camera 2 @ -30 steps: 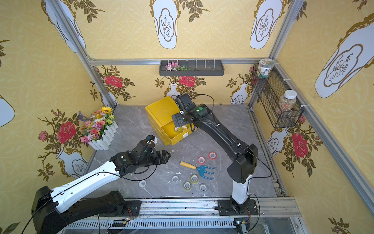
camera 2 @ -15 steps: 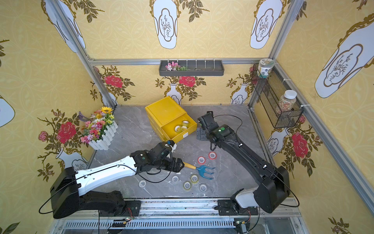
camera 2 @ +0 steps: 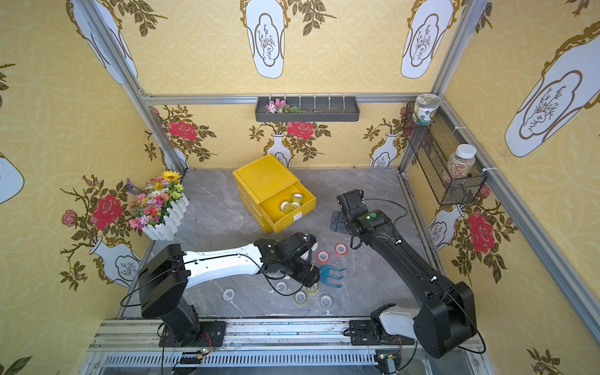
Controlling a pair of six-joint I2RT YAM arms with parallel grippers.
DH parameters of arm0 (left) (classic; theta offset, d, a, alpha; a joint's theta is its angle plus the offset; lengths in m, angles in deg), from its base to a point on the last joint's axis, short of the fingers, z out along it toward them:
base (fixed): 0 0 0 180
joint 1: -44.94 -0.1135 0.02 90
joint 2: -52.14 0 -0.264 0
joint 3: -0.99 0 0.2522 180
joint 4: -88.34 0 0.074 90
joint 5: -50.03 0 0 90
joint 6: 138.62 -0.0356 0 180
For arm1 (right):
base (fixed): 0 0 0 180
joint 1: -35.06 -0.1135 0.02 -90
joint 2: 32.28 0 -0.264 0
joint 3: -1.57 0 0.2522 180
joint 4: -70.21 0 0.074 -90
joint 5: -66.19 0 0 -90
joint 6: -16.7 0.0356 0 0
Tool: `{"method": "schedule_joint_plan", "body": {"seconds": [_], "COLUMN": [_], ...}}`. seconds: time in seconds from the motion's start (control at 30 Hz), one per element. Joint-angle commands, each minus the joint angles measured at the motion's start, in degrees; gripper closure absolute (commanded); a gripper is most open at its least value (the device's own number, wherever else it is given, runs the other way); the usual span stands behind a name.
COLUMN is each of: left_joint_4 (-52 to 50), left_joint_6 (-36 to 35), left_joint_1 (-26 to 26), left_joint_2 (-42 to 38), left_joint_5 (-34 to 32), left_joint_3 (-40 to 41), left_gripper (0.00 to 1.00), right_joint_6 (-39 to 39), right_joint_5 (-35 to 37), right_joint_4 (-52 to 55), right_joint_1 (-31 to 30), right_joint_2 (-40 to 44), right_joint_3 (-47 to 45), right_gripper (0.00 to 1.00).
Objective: Place the transparent tape into the drawer according to color
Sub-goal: Pick up the tape at the center of the board.
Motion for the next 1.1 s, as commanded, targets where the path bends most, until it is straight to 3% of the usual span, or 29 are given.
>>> {"method": "schedule_joint_plan", "body": {"seconds": [0.0,0.87,1.07], "left_joint_4": [-3.76,-6.96,-7.68], "left_joint_6": [-3.72,-6.73,-6.47], "left_joint_1": [1.49,6.0,6.19], "left_joint_2": [2.67,12.77,12.36], "left_joint_5": [-0.43,-10.85,-11.91], "left_joint_3": [-1.23,-6.75,-6.19], "left_gripper": [0.08,0.3,0.44], "right_joint_6": [0.8,0.02,-0.01], "right_joint_5": [-0.12,0.81,0.81], "right_joint_4": [-1.51,-1.5,-1.58], "right_joint_1": [0.02,0.71,0.94], "right_joint_2": [0.24,1.95,1.91], "right_joint_3": [0.28,0.26,0.35], "right_gripper": [0.02,0.03,0.03]}}
